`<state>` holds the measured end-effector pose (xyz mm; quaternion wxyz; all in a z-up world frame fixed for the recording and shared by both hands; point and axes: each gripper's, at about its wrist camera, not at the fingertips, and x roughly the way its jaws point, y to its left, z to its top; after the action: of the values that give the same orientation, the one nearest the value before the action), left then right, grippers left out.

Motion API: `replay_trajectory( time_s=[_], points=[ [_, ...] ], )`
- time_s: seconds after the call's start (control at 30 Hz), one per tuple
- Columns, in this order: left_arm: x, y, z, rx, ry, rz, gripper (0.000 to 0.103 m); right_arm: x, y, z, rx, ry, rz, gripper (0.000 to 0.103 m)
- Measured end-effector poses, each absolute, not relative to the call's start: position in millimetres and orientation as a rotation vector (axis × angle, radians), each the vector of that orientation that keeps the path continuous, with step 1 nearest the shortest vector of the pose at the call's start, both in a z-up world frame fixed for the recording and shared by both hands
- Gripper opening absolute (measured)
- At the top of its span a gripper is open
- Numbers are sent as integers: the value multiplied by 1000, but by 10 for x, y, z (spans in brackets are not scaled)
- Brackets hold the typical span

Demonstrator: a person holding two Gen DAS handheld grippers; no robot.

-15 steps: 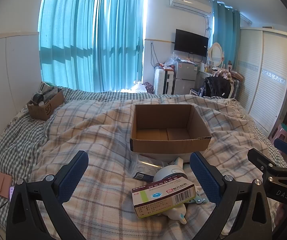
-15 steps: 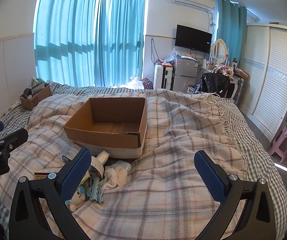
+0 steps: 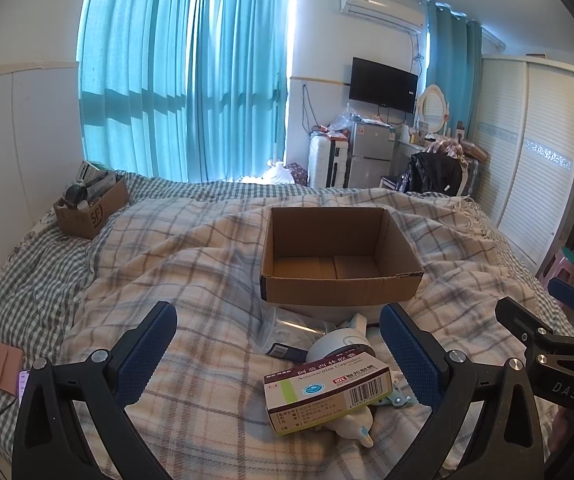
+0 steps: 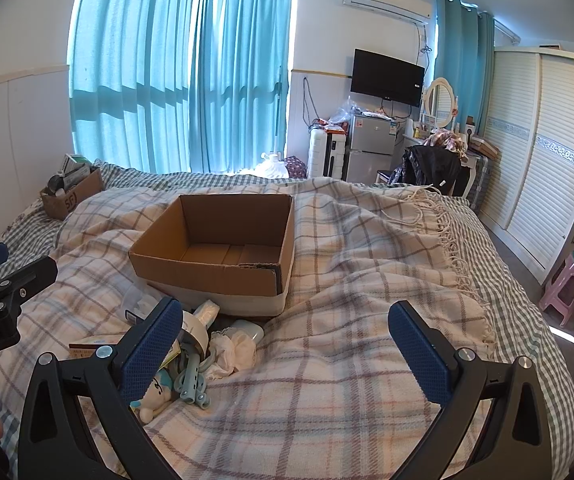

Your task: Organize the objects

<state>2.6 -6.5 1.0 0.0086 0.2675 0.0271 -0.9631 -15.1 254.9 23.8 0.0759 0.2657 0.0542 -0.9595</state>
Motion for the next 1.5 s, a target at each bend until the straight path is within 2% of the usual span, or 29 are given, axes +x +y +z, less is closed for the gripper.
replay_trajectory(
  time_s=[1.07,1.37,1.5],
  points=[
    [10,-54,-56,866,77,-2990,103,-132,2543,248,786,174,-2867,103],
    [-194,16,-399,1069,91,-2935,103,-281,2645,78,856,159,-2844,103],
    [-184,185,-582,1135,-18,-2937,103,-362,2715,-14,897,131,-2826,103]
  ],
)
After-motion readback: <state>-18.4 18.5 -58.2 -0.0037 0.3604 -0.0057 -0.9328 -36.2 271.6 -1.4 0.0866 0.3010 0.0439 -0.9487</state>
